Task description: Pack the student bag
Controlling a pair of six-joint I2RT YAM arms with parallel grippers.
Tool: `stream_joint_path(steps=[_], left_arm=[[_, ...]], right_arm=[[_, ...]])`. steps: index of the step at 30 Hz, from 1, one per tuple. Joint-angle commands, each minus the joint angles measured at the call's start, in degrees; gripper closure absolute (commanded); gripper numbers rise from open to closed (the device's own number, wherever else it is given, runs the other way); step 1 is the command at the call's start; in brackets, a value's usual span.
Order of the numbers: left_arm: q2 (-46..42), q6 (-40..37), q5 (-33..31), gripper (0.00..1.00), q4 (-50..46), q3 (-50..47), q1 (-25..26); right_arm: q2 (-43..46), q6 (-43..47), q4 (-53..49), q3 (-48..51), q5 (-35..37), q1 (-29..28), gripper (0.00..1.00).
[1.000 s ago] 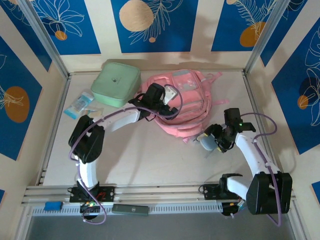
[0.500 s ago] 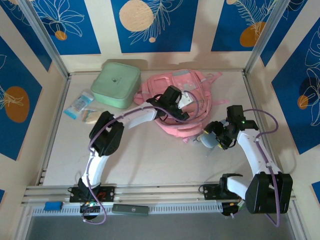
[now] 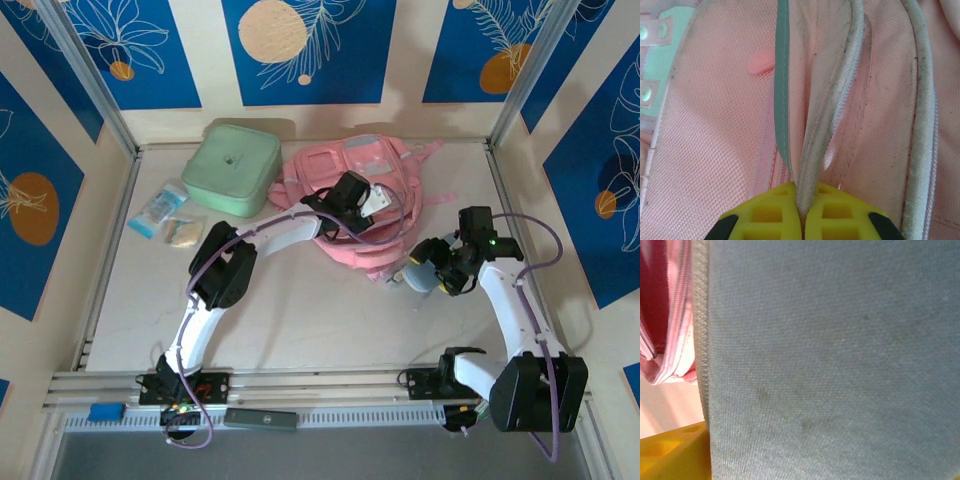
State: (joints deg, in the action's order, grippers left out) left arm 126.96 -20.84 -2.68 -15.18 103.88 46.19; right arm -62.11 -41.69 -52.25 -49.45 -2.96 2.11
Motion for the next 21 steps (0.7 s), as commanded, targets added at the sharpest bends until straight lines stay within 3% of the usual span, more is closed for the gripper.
stream_joint_path(steps=[1, 11, 17, 21], left_arm=[[-4.7, 4.3, -0.9, 1.0, -2.1, 4.2, -1.2], [-10.3, 23.1, -2.8, 1.0, -10.4, 13.5, -1.2], [-13.6, 35.2, -2.5, 1.0, -12.7, 12.8, -1.0], [-15.4, 37.7, -4.9, 1.0, -12.9, 11.6, -0.7]], right_arm=[[1.2, 1.7, -2.9, -3.2, -0.3, -0.3, 0.19], [-3.3, 0.6, 0.9, -9.0, -2.7, -5.1, 0.19], [-13.8, -1.9, 12.5, -13.0, -1.1, -10.8, 0.19], [-21.9, -2.5, 23.1, -15.4, -3.7, -12.4, 0.19]])
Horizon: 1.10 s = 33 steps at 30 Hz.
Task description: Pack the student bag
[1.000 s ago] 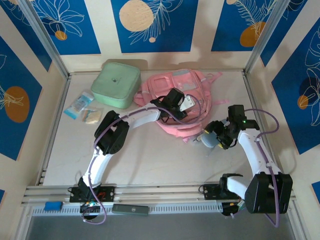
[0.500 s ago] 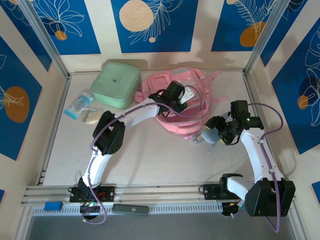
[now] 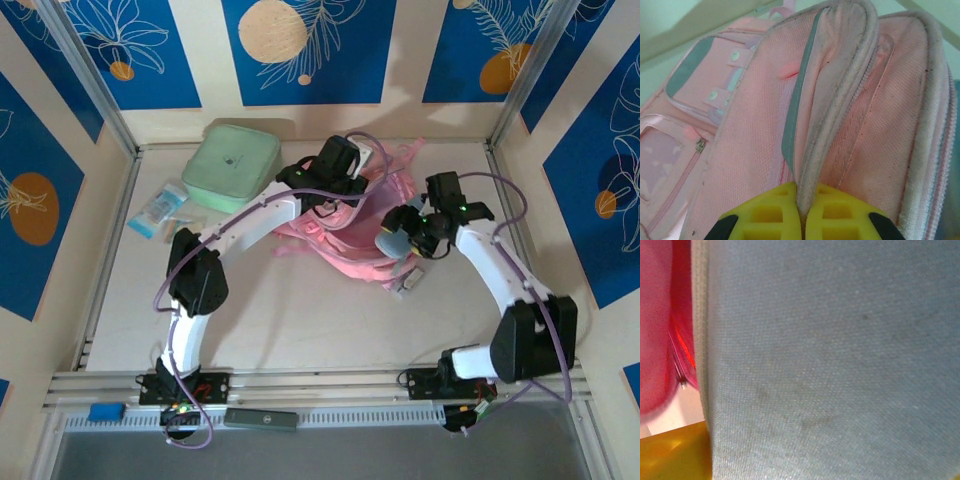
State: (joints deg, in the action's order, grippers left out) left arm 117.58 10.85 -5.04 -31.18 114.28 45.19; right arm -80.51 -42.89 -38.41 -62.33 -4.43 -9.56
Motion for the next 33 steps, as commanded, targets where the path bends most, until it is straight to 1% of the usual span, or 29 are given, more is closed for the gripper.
stream_joint_path(steps=[1, 4, 6, 7, 9, 12, 15, 16, 17, 18, 21, 23, 26, 29, 31, 33], left_arm=[[-6.4, 6.9, -3.2, 1.0, 2.9, 1.1, 0.3], [-7.4, 9.1, -2.4, 1.0, 3.8, -0.1, 0.5], [-8.2, 9.8, -3.3, 1.0, 4.8, -1.6, 0.6], [-8.6, 9.9, -3.7, 1.0, 5.4, -2.5, 0.5], [-9.3, 9.7, -4.2, 1.0, 6.4, -3.7, 0.5], [-9.6, 9.2, -3.8, 1.0, 6.5, -4.1, 0.5], [-9.8, 8.8, -3.5, 1.0, 6.9, -4.6, 0.4], [-9.9, 8.8, -3.2, 1.0, 7.1, -4.8, 0.3], [-9.9, 8.9, -2.8, 1.0, 7.1, -4.8, 0.3], [-9.8, 9.0, -2.3, 1.0, 7.2, -5.0, 0.3], [-9.9, 9.1, -1.6, 1.0, 7.5, -5.1, 0.4], [-10.1, 9.2, -1.6, 1.0, 8.2, -5.8, 0.4], [-10.0, 9.5, -1.6, 1.0, 8.3, -5.8, 0.4], [-10.1, 9.9, -1.6, 1.0, 8.4, -6.1, 0.3], [-10.3, 10.1, -1.6, 1.0, 9.1, -6.7, 0.4], [-10.0, 10.5, -1.5, 1.0, 9.0, -6.8, 0.2]], right_arm=[[-6.4, -1.2, 11.2, -3.8, -3.4, -1.0, 0.19], [-13.9, -1.2, 14.3, -7.9, -5.9, -1.8, 0.18], [-16.7, -1.1, 14.7, -10.0, -4.6, -2.3, 0.12], [-17.3, -0.9, 15.9, -10.1, -5.2, -2.1, 0.08], [-17.1, -1.0, 18.3, -8.8, -8.0, -1.7, 0.01], [-15.0, -0.4, 20.3, -6.4, -12.9, -0.6, 0.01], [-13.2, -1.4, 15.5, -4.7, -12.1, 1.5, 0.01], [-12.8, -1.9, 16.0, -3.0, -14.0, 2.8, 0.0], [-12.3, -2.6, 17.7, -1.3, -16.2, 3.8, 0.03], [-11.8, -3.5, 18.7, 0.1, -16.8, 4.8, 0.06], [-12.7, -4.5, 19.0, 0.7, -14.6, 5.9, 0.21], [-14.2, -5.0, 22.8, 0.6, -15.3, 5.9, 0.29], [-17.7, -5.9, 27.6, -1.4, -15.0, 4.1, 0.46], [-21.5, -7.2, 32.4, -3.8, -15.3, 1.0, 0.54], [-24.6, -8.4, 34.0, -5.5, -13.8, -1.0, 0.63], [-26.9, -10.0, 36.8, -6.3, -14.5, -2.4, 0.69]])
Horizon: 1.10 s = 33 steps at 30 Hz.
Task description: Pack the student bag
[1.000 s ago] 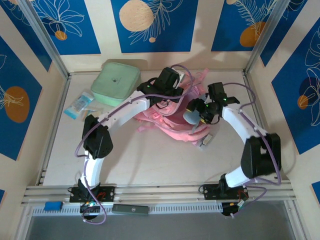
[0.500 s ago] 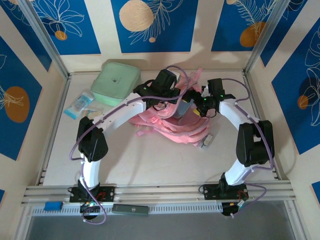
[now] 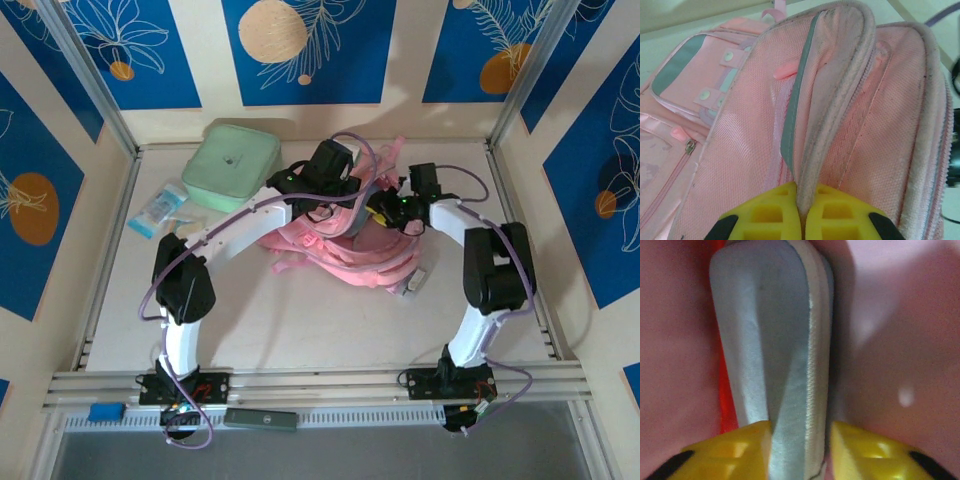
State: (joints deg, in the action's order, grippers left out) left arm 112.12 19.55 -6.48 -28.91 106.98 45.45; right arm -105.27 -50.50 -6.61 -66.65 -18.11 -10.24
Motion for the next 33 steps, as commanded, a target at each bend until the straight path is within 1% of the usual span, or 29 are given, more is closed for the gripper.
stream_joint_path(steps=[1, 2, 4, 5, 7, 10, 12, 15, 17, 19, 20, 22, 24, 27, 29, 30, 31, 33], left_arm=[[-4.5, 2.0, 0.2, 1.0, 6.8, 0.4, 0.0], [-4.4, 2.4, 0.2, 1.0, 6.9, 0.2, -0.1], [-4.7, 2.6, 0.7, 1.0, 7.4, -0.6, -0.2], [-4.6, 2.6, 0.7, 1.0, 7.5, -0.8, -0.3], [-4.3, 2.7, 1.2, 1.0, 7.4, -0.9, -0.4], [-3.6, 3.0, 1.4, 1.0, 7.5, -1.4, -0.6], [-2.9, 3.3, 2.4, 1.0, 7.9, -1.8, -0.6], [-0.8, 3.6, 5.8, 0.99, 8.4, -1.2, -0.8], [0.7, 4.0, 9.4, 0.89, 7.7, 0.0, -1.1], [1.3, 4.3, 13.6, 0.76, 7.3, 0.4, -1.1], [1.1, 4.5, 15.5, 0.71, 7.7, 0.0, -1.1], [-0.7, 5.3, 21.2, 0.61, 10.6, -2.1, -1.6], [-3.2, 6.8, 25.4, 0.55, 13.4, -4.9, -2.9], [-9.0, 9.3, 26.3, 0.5, 17.1, -12.7, -5.4], [-13.1, 11.1, 24.0, 0.48, 18.9, -18.8, -6.9], [-15.1, 12.5, 22.2, 0.44, 19.8, -22.2, -7.6], [-17.1, 14.7, 19.5, 0.42, 20.5, -25.7, -8.3], [-20.1, 18.6, 18.3, 0.41, 24.6, -32.3, -10.2]], right_arm=[[-2.6, -3.1, 6.6, -1.9, -1.7, -2.2, 0.74], [-2.4, -3.7, 9.2, -1.0, -2.8, -2.4, 0.76], [-0.5, -3.9, 14.2, 1.9, -4.2, -2.4, 0.76], [0.6, -3.1, 14.3, 2.6, -4.4, -2.0, 0.75], [3.4, -1.3, 10.4, 3.6, -3.8, -0.5, 0.7], [9.0, -0.6, 9.5, 8.5, -5.5, 3.2, 0.64], [12.9, 1.0, 5.9, 10.6, -5.5, 5.5, 0.62], [18.4, 5.2, -7.2, 9.7, -0.4, 8.0, 0.61], [21.4, 7.6, -14.0, 8.5, 1.9, 9.0, 0.6], [25.2, 9.7, -17.2, 8.5, 2.8, 8.9, 0.59], [26.9, 10.2, -19.2, 8.5, 4.4, 8.5, 0.58], [30.1, 10.2, -26.4, 7.2, 11.1, 7.1, 0.52], [32.1, 10.4, -31.6, 6.2, 13.2, 6.8, 0.46], [34.3, 11.8, -36.4, 4.6, 13.2, 5.1, 0.44], [34.5, 12.5, -38.6, 4.0, 14.5, 1.2, 0.41], [34.4, 12.2, -39.4, 4.1, 14.8, -1.0, 0.4], [34.1, 11.5, -39.0, 4.7, 13.5, -2.9, 0.38], [33.7, 9.0, -37.1, 7.1, 11.8, -5.8, 0.37]])
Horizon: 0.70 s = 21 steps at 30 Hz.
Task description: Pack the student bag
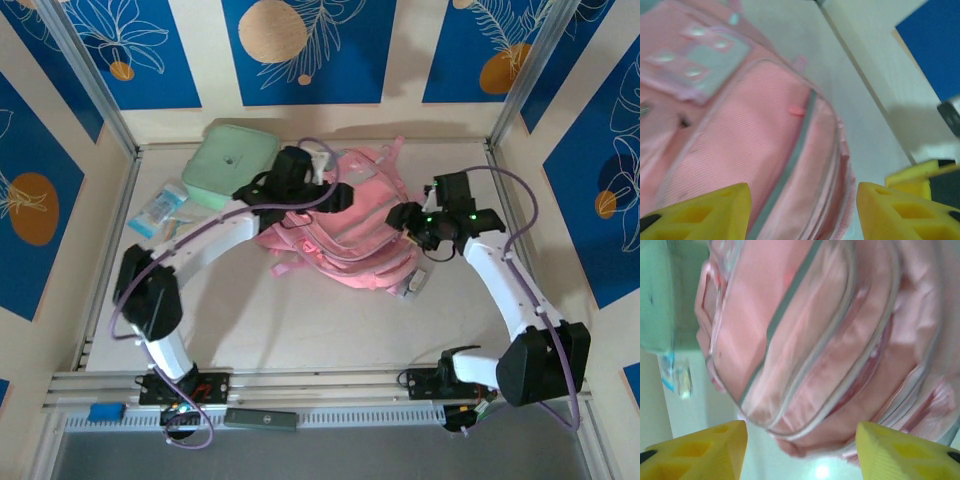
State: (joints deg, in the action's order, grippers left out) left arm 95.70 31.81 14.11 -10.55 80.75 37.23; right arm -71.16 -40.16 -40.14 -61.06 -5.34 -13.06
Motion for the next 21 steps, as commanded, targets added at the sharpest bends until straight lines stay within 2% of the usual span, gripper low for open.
stream_joint_path(steps=[1, 5, 8, 11, 15, 18, 21], left_arm=[[-4.7, 8.1, -2.7, 0.4, 7.4, -8.8, -2.8], [-5.5, 12.6, -5.6, 0.35, 4.8, -13.5, -4.6], [-5.4, 16.9, -7.6, 0.29, 7.4, -17.7, -4.6], [-3.4, 18.2, -7.8, 0.27, 8.2, -19.0, -4.6], [-1.3, 19.8, -7.3, 0.27, 10.4, -20.0, -4.5], [0.3, 20.6, -6.6, 0.28, 12.5, -20.4, -4.0], [2.3, 20.1, -8.0, 0.29, 9.0, -18.3, -2.9]], right_arm=[[-0.6, -2.7, -2.2, 2.9, -1.1, -4.9, 0.37], [-2.9, -4.7, -0.1, 4.3, 1.2, -13.0, 0.35], [-4.9, -4.7, 3.4, 5.8, 0.7, -17.2, 0.32], [-8.2, -3.7, 5.2, 6.5, -2.2, -16.7, 0.32], [-10.9, 0.4, 6.7, 7.2, -0.2, -14.9, 0.32], [-12.9, 4.1, 9.1, 7.7, -0.6, -11.4, 0.32], [-14.5, 7.3, 11.4, 7.8, -1.2, -7.4, 0.34]])
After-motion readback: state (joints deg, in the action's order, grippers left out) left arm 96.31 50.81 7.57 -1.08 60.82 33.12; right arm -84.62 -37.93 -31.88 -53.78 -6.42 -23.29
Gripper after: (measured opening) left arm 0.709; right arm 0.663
